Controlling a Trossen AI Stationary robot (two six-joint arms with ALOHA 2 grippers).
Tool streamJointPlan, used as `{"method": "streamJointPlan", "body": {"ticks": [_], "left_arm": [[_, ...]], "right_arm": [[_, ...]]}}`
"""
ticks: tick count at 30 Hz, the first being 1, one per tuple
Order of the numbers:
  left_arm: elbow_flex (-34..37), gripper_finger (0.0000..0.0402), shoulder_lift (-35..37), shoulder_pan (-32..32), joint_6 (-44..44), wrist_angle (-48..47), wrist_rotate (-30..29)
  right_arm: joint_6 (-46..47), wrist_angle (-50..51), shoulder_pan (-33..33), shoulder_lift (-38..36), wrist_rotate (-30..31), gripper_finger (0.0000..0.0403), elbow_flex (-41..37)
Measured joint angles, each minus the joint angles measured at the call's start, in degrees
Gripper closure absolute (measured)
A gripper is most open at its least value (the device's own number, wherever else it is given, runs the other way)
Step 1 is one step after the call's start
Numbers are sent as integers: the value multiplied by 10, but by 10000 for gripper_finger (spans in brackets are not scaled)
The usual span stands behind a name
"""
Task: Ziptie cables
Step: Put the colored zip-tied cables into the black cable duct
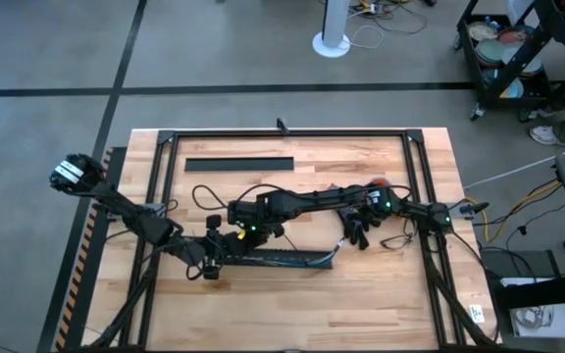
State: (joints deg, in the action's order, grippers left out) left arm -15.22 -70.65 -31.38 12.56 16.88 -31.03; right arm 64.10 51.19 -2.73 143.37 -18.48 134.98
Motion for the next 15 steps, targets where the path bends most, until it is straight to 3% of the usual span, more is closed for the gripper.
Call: {"method": "streamJointPlan", "body": {"ticks": [15], "left_arm": [[0,402,-14,2,-12,14,0]], "right_arm": [[-4,9,7,-1,5,403,0]]}}
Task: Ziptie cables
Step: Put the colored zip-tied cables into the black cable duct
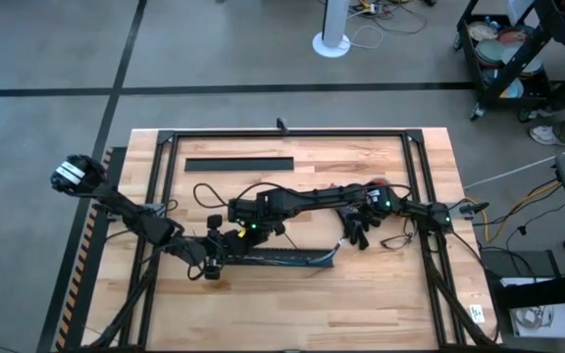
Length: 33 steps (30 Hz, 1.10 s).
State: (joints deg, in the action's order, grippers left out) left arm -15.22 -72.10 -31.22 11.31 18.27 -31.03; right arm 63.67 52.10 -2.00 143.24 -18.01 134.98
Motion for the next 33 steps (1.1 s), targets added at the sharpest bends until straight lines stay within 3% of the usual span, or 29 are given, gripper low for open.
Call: {"method": "streamJointPlan", "body": {"ticks": [9,15,22,33], "left_arm": [[0,402,3,0,-3,-3,0],[0,402,9,0,-3,-9,0],[0,402,13,0,0,-12,5],[0,402,22,0,1,-13,6]], "right_arm": [[-52,-22,1,-3,1,397,0],[-124,-82,-1,-16,1,362,0],[-204,-77,-1,-42,40,325,0],[-264,-77,0,-55,51,351,0]]}}
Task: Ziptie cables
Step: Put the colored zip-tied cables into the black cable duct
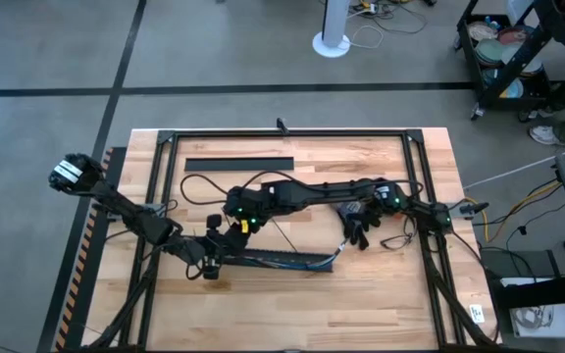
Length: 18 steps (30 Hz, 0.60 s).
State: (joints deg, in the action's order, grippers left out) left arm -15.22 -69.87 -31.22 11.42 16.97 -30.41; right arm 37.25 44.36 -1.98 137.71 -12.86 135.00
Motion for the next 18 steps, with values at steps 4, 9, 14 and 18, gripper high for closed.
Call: {"method": "streamJointPlan", "body": {"ticks": [4,9,14,18], "left_arm": [[0,402,0,0,0,1,0],[0,402,0,0,0,1,1],[0,402,0,0,0,1,1],[0,402,0,0,0,2,1]], "right_arm": [[-12,-2,0,-13,0,367,0],[-15,-1,2,-16,0,381,0],[-24,-5,2,-16,5,385,0],[-7,-6,2,-15,9,400,0]]}}
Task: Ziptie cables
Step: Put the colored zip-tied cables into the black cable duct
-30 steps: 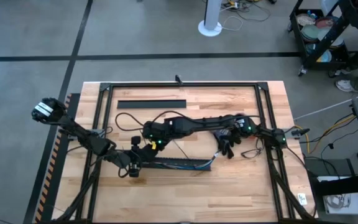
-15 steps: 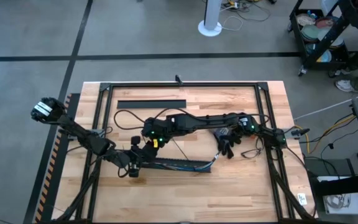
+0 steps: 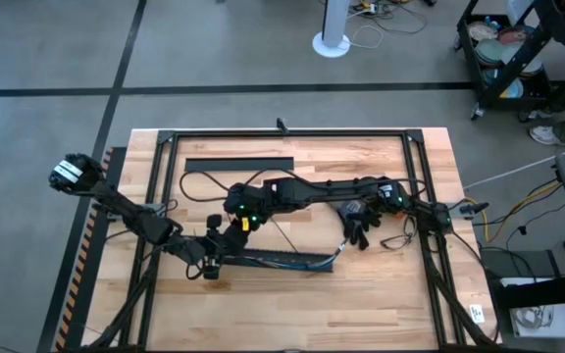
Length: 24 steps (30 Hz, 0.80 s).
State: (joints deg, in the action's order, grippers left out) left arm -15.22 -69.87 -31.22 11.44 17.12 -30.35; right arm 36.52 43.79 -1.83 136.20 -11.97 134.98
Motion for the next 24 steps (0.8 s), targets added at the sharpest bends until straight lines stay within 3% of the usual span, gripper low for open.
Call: {"method": "streamJointPlan", "body": {"ticks": [8,13,18,24], "left_arm": [[0,402,0,0,0,0,0],[0,402,0,0,0,0,0],[0,402,0,0,-4,0,0],[0,402,0,0,-4,0,0]], "right_arm": [[76,20,0,4,2,403,0],[162,127,-1,4,62,403,-3],[228,214,0,5,65,403,-6],[254,140,-9,28,13,403,-12]]}}
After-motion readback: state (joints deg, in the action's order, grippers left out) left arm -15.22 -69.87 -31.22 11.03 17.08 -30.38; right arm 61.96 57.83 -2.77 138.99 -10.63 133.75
